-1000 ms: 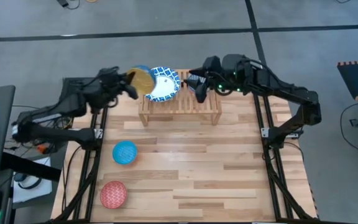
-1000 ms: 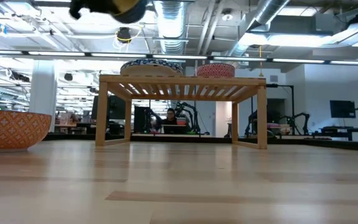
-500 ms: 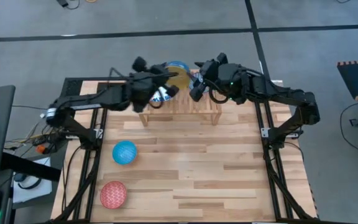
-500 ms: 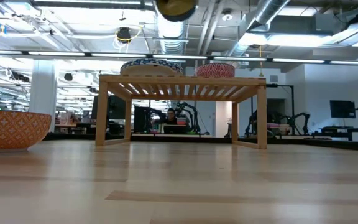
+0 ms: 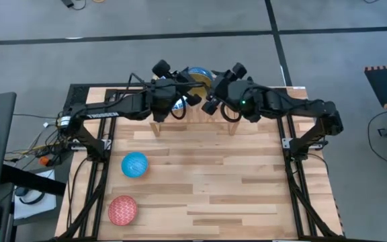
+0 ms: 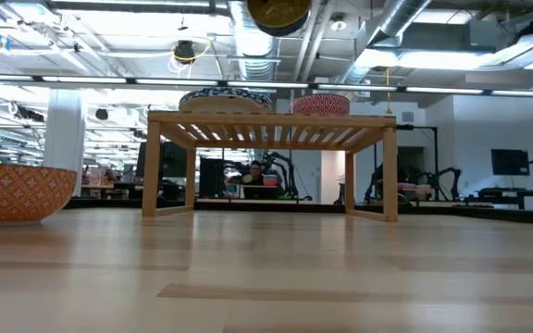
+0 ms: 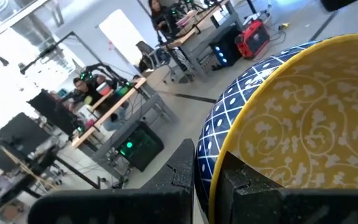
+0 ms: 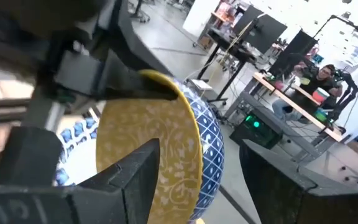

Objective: Place and stack bowls onto a shelf
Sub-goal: Stack the blue yellow patterned bowl on top of the red blue patterned bowl on the shelf

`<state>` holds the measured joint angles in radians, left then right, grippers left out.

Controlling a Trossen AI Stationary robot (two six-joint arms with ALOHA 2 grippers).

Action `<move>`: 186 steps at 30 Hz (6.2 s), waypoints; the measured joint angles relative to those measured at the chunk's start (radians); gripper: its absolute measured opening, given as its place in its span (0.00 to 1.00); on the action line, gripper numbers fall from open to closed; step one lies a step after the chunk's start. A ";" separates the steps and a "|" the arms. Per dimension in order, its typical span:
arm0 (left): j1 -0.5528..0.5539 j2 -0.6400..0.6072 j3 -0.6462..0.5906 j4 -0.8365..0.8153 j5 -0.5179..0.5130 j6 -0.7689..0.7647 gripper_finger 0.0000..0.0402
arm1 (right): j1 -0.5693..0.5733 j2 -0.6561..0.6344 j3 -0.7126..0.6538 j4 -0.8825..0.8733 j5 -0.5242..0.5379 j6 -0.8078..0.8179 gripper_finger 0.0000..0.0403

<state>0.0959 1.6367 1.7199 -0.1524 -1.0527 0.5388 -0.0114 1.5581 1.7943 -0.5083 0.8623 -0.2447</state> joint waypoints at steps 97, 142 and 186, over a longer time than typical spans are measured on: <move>0.154 -0.055 0.051 -0.450 0.397 -0.618 0.01 | -0.103 -0.016 0.066 -0.341 -0.385 -0.225 0.37; 0.209 0.002 0.135 -0.872 0.902 -0.611 0.01 | 0.040 0.151 0.067 -0.443 -0.543 -0.790 0.37; 0.114 0.067 0.135 -0.917 1.169 -0.428 0.04 | 0.129 0.276 0.066 -0.508 -0.665 -0.866 0.18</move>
<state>0.2096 1.7038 1.8553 -1.0698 0.1166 0.1112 0.1177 1.8343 1.8606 -1.0164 0.1975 -1.1102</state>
